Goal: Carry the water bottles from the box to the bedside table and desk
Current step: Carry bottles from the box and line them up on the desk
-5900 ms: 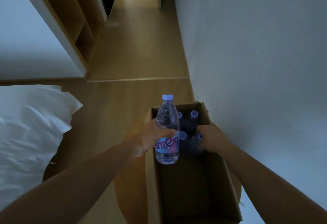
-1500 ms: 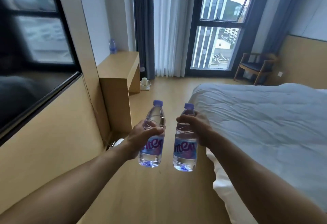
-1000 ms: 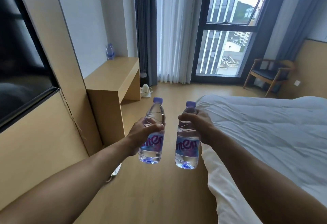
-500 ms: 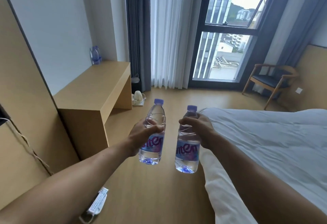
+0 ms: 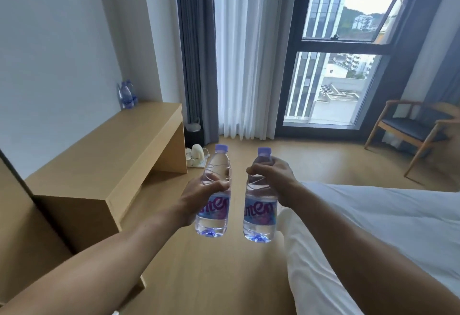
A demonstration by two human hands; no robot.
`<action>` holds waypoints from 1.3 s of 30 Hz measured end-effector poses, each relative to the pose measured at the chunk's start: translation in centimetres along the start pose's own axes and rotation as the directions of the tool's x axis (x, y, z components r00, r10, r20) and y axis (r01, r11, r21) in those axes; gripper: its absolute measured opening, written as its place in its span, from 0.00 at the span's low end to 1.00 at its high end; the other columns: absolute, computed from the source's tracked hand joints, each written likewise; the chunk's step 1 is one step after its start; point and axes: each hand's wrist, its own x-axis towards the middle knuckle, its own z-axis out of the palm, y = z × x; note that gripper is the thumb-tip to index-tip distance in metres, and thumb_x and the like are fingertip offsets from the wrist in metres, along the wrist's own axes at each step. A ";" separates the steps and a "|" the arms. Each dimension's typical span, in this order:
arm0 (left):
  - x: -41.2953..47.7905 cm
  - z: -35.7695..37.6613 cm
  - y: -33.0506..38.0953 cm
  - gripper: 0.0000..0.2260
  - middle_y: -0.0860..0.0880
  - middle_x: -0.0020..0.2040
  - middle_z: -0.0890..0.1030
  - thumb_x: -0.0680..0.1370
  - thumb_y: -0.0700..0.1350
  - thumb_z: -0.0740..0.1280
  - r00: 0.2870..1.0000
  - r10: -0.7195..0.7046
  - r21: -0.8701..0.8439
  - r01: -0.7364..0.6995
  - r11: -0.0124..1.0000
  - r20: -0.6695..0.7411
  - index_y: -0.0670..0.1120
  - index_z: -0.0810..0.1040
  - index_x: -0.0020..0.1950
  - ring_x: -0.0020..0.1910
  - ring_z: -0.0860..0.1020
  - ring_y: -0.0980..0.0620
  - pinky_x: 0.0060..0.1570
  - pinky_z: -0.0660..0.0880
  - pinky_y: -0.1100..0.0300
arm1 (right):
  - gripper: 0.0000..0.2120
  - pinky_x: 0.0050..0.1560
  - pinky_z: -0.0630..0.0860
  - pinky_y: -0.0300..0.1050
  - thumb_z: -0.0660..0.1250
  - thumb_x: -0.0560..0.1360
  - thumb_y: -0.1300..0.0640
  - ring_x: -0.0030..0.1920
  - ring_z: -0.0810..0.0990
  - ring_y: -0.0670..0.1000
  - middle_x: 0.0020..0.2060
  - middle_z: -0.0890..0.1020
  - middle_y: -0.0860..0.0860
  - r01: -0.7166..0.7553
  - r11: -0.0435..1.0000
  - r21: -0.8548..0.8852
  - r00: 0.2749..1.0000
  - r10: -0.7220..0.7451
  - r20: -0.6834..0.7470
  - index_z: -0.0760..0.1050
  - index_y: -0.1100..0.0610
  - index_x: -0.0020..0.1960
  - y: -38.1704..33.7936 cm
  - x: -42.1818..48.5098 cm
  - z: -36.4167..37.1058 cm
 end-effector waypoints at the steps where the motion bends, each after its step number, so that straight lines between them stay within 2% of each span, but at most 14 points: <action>1: 1.4 0.4 0.6 0.24 0.44 0.45 0.85 0.61 0.57 0.77 1.000 0.008 -0.002 -0.008 1.000 -0.014 0.45 0.76 0.49 0.48 0.85 0.41 0.52 0.82 0.45 | 0.08 0.52 0.79 0.64 0.73 0.70 0.65 0.34 0.84 0.52 0.33 0.82 0.55 0.006 1.000 -0.011 1.000 -0.006 0.018 0.75 0.57 0.44 -0.5 1.7 -0.7; 4: 5.7 0.9 1.9 0.17 0.47 0.39 0.84 0.64 0.52 0.76 0.998 0.034 -0.014 -0.034 0.999 -0.058 0.46 0.76 0.45 0.41 0.85 0.45 0.45 0.81 0.52 | 0.08 0.51 0.80 0.63 0.73 0.70 0.65 0.35 0.84 0.54 0.33 0.82 0.55 0.009 1.000 -0.026 1.000 -0.008 0.020 0.75 0.58 0.44 -1.5 7.0 -2.2; 6: 8.4 0.4 2.4 0.20 0.46 0.40 0.84 0.62 0.54 0.77 0.996 0.034 -0.006 -0.035 0.999 -0.081 0.45 0.77 0.47 0.42 0.84 0.45 0.45 0.81 0.52 | 0.08 0.51 0.80 0.63 0.73 0.70 0.65 0.36 0.84 0.55 0.33 0.83 0.56 -0.004 0.999 -0.033 1.000 0.004 0.021 0.75 0.58 0.44 -1.9 10.2 -2.6; 9: 13.4 -1.0 2.6 0.25 0.42 0.48 0.84 0.64 0.55 0.75 0.993 0.019 0.023 -0.016 1.000 -0.117 0.42 0.76 0.54 0.47 0.85 0.42 0.49 0.81 0.51 | 0.07 0.51 0.80 0.62 0.73 0.70 0.65 0.36 0.84 0.55 0.34 0.82 0.56 -0.013 0.999 -0.031 0.999 0.014 0.046 0.76 0.57 0.43 -2.2 15.7 -2.7; 13: 21.0 -3.4 2.2 0.31 0.41 0.50 0.84 0.58 0.57 0.77 0.987 -0.018 -0.037 0.012 0.999 -0.157 0.45 0.75 0.55 0.48 0.85 0.42 0.53 0.81 0.45 | 0.08 0.48 0.81 0.60 0.74 0.69 0.65 0.36 0.84 0.55 0.36 0.82 0.58 -0.008 0.999 -0.042 0.998 0.010 0.059 0.76 0.59 0.45 -2.8 23.9 -1.5; 19: 31.4 -7.9 3.3 0.29 0.44 0.48 0.84 0.59 0.56 0.77 0.982 -0.014 -0.061 0.003 0.998 -0.187 0.46 0.75 0.56 0.45 0.85 0.45 0.44 0.81 0.53 | 0.10 0.46 0.82 0.59 0.74 0.68 0.64 0.37 0.85 0.55 0.36 0.83 0.57 0.017 0.995 -0.094 0.999 -0.012 0.047 0.77 0.59 0.47 -4.9 35.7 0.6; 21: 34.5 -9.6 3.8 0.26 0.44 0.48 0.83 0.63 0.54 0.76 0.981 -0.013 -0.058 0.002 0.998 -0.192 0.46 0.75 0.56 0.47 0.84 0.44 0.45 0.80 0.54 | 0.10 0.45 0.83 0.57 0.75 0.68 0.64 0.36 0.85 0.54 0.35 0.83 0.56 0.020 0.995 -0.096 0.999 -0.016 0.037 0.77 0.59 0.47 -5.7 39.4 1.3; 23: 37.5 -11.3 4.3 0.27 0.43 0.50 0.82 0.63 0.54 0.76 0.978 -0.011 -0.054 0.000 0.999 -0.206 0.45 0.75 0.57 0.48 0.84 0.44 0.46 0.80 0.53 | 0.10 0.45 0.82 0.58 0.75 0.68 0.64 0.36 0.84 0.54 0.33 0.83 0.55 0.015 0.997 -0.079 0.999 -0.012 0.033 0.77 0.59 0.47 -6.5 43.0 1.9; 26: 41.9 -13.5 4.7 0.35 0.42 0.52 0.82 0.57 0.58 0.77 0.973 -0.029 -0.067 0.014 0.998 -0.230 0.46 0.74 0.59 0.49 0.84 0.43 0.46 0.80 0.52 | 0.11 0.45 0.82 0.59 0.75 0.68 0.64 0.36 0.84 0.54 0.34 0.83 0.55 0.010 0.996 -0.090 0.998 -0.003 0.069 0.77 0.60 0.48 -7.0 48.2 2.9; 30: 48.4 -16.0 4.8 0.34 0.42 0.53 0.82 0.55 0.60 0.76 0.957 -0.048 -0.071 0.029 0.997 -0.286 0.48 0.74 0.57 0.48 0.84 0.43 0.45 0.80 0.52 | 0.11 0.46 0.82 0.61 0.75 0.67 0.65 0.35 0.84 0.53 0.33 0.83 0.55 0.014 0.996 -0.083 0.992 -0.004 0.130 0.77 0.61 0.47 -7.3 56.2 4.5; 34: 54.7 -18.6 5.3 0.32 0.45 0.48 0.83 0.55 0.60 0.77 0.939 -0.049 -0.085 0.022 0.996 -0.339 0.49 0.74 0.54 0.45 0.84 0.45 0.45 0.81 0.51 | 0.15 0.47 0.82 0.65 0.76 0.67 0.63 0.37 0.84 0.55 0.35 0.83 0.57 0.009 0.995 -0.098 0.974 0.013 0.225 0.76 0.63 0.51 -7.9 64.9 6.6; 37: 59.1 -21.1 5.9 0.30 0.44 0.48 0.84 0.58 0.58 0.78 0.910 -0.060 -0.090 0.025 0.996 -0.410 0.48 0.74 0.54 0.45 0.84 0.44 0.53 0.81 0.43 | 0.21 0.47 0.82 0.66 0.77 0.62 0.59 0.39 0.85 0.58 0.37 0.83 0.59 0.021 0.994 -0.110 0.955 0.013 0.298 0.76 0.63 0.52 -9.6 71.0 8.4; 39: 61.5 -23.0 6.3 0.32 0.43 0.50 0.85 0.59 0.58 0.79 0.892 -0.065 -0.106 0.019 0.994 -0.448 0.47 0.74 0.57 0.48 0.85 0.41 0.56 0.80 0.41 | 0.19 0.47 0.83 0.62 0.76 0.65 0.60 0.39 0.84 0.59 0.39 0.83 0.60 0.043 0.993 -0.111 0.937 -0.002 0.349 0.76 0.63 0.53 -10.5 74.6 10.1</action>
